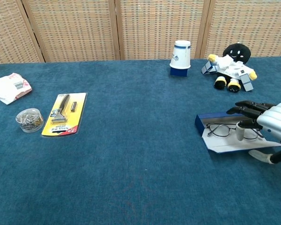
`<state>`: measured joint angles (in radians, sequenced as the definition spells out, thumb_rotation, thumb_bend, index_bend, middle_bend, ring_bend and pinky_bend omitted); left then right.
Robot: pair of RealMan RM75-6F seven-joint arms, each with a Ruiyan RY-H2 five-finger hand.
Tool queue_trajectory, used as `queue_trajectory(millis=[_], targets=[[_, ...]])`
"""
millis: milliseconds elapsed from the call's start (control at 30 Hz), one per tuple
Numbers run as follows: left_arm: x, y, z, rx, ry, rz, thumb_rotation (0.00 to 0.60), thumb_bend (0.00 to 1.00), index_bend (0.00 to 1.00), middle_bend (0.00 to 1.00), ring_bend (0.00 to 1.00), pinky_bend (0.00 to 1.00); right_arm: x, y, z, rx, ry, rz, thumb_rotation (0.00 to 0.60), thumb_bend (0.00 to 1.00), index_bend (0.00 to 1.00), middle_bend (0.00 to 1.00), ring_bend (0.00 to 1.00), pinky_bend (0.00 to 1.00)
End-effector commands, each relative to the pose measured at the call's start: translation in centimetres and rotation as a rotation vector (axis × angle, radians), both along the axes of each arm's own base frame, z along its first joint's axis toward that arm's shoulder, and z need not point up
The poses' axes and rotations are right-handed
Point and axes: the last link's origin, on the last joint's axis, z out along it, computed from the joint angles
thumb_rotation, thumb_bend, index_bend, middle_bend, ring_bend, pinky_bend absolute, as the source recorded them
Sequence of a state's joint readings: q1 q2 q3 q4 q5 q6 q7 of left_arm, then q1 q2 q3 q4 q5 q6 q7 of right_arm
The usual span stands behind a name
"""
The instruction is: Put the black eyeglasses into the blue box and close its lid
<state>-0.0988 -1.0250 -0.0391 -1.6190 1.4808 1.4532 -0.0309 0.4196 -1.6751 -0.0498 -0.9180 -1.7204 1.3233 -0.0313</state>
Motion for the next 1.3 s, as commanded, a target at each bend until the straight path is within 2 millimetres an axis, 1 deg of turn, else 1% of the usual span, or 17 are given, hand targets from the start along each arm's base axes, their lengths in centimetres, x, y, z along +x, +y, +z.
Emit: queue_trajectory(millis=[33,233,333,400,600,667,800,1033,1167,1300], targets=[[0.0,0.0,0.0,0.000,0.000,0.001,0.600,0.00,0.00,0.00,0.00,0.00,0.3,-0.8,0.1,-0.021,-0.020,-0.020,0.600,0.42,0.43,0.13,0.00,0.20],[0.0,0.0,0.0,-0.002,0.001,0.002,0.600,0.00,0.00,0.00,0.00,0.00,0.3,-1.5,-0.3,-0.022,0.000,-0.047,0.600,0.42,0.43,0.13,0.00,0.20],[0.0,0.0,0.0,-0.001,0.000,0.003,0.600,0.00,0.00,0.00,0.00,0.00,0.1,-1.7,-0.5,-0.012,0.016,-0.057,0.600,0.42,0.49,0.13,0.00,0.20],[0.0,0.0,0.0,-0.001,-0.002,0.003,0.600,0.00,0.00,0.00,0.00,0.00,-0.1,-1.7,-0.6,-0.009,0.025,-0.059,0.600,0.44,0.51,0.13,0.00,0.20],[0.0,0.0,0.0,-0.003,-0.003,0.004,0.600,0.00,0.00,0.00,0.00,0.00,-0.4,-1.8,-0.5,-0.014,0.033,-0.059,0.600,0.55,0.62,0.14,0.00,0.20],[0.0,0.0,0.0,-0.003,-0.003,0.004,0.600,0.00,0.00,0.00,0.00,0.00,-0.4,-1.8,-0.4,-0.017,0.033,-0.055,0.600,0.57,0.66,0.14,0.00,0.20],[0.0,0.0,0.0,-0.003,-0.004,0.003,0.600,0.00,0.00,0.00,0.00,0.00,-0.3,-1.8,-0.2,-0.019,0.038,-0.038,0.600,0.57,0.68,0.15,0.00,0.20],[0.0,0.0,0.2,-0.002,-0.010,0.002,0.600,0.00,0.00,0.00,0.00,0.00,0.6,-1.3,1.5,-0.040,0.056,0.057,0.600,0.57,0.69,0.15,0.00,0.20],[0.0,-0.1,0.3,-0.001,-0.013,-0.002,0.600,0.00,0.00,0.00,0.00,0.00,1.4,-0.5,3.0,-0.046,0.075,0.132,0.600,0.57,0.69,0.15,0.00,0.20],[0.0,-0.2,0.3,0.000,-0.015,-0.004,0.600,0.00,0.00,0.00,0.00,0.00,1.9,0.2,4.0,-0.038,0.091,0.165,0.600,0.57,0.69,0.15,0.00,0.20]])
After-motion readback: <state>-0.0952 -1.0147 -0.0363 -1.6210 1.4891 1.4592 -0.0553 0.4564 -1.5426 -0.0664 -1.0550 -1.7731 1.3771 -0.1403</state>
